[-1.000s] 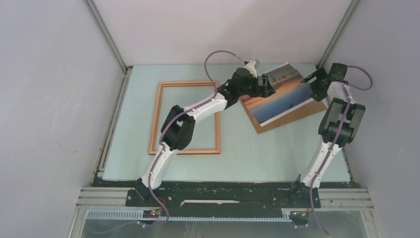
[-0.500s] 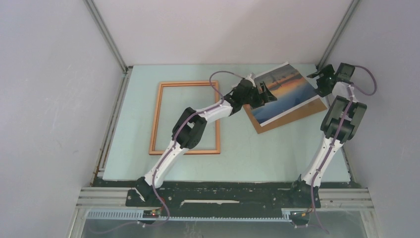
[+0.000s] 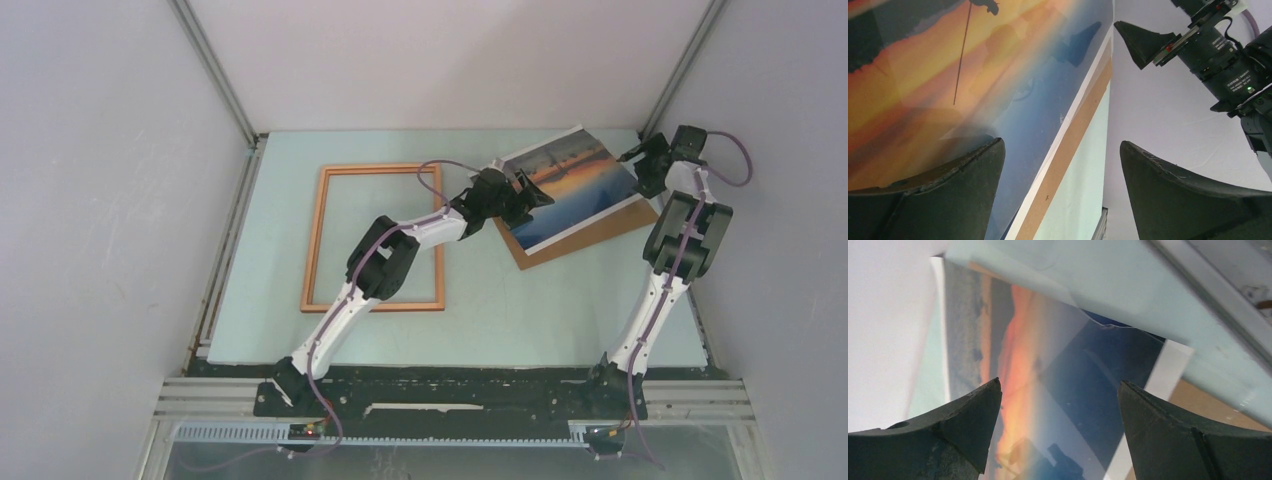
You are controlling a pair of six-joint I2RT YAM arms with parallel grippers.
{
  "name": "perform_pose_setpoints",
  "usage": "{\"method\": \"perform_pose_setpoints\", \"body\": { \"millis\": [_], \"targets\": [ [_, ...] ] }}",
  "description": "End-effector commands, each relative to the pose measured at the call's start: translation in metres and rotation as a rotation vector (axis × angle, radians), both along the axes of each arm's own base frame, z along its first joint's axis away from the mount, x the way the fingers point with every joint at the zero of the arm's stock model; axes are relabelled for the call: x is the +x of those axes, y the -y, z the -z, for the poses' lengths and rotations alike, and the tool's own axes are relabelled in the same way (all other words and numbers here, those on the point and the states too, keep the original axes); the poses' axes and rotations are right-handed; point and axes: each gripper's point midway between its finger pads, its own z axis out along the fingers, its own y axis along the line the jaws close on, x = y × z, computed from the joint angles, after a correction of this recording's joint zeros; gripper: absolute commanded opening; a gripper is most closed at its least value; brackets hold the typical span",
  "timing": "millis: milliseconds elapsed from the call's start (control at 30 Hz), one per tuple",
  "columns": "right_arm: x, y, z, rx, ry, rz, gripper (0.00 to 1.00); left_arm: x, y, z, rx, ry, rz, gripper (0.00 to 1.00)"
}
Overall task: Put the photo into the frame
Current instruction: Adjust the photo frame item at the center of the board.
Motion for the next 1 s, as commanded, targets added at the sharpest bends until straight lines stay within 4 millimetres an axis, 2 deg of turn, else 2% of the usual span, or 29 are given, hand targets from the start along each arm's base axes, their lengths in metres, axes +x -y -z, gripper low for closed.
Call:
{"method": "perform_pose_setpoints", "body": {
  "millis": [0,100,333,533,600,733,833,967],
  "targets": [
    [-0.018,0.042,0.006,-0.092,-0.086,0.112,0.93,-0.002,-0.013,-0.001,0.028,-0.054,-0.029,0.96],
    [-0.028,0.053,0.005,-0.115,-0.127,0.162,0.93,-0.003,-0.014,0.000,0.032,-0.056,-0.023,0.96],
    [-0.049,0.063,0.008,-0.151,-0.192,0.264,0.94,-0.001,-0.022,-0.002,0.041,-0.054,-0.031,0.97],
    [-0.050,0.063,-0.023,-0.372,-0.262,0.225,0.94,0.002,-0.030,-0.003,0.048,-0.044,-0.040,0.98],
    [-0.052,0.063,-0.025,-0.405,-0.297,0.198,0.94,0.002,-0.030,-0.003,0.044,-0.048,-0.039,0.99],
    [-0.056,0.051,-0.014,-0.391,-0.338,0.082,0.95,-0.001,-0.029,0.000,0.045,-0.057,-0.028,1.00],
    [-0.055,0.056,-0.012,-0.476,-0.373,0.030,0.98,-0.002,-0.030,0.003,0.050,-0.062,-0.028,1.00],
    [-0.046,0.060,-0.001,-0.420,-0.353,-0.011,0.98,-0.002,-0.030,0.002,0.054,-0.057,-0.029,1.00]
  ]
}}
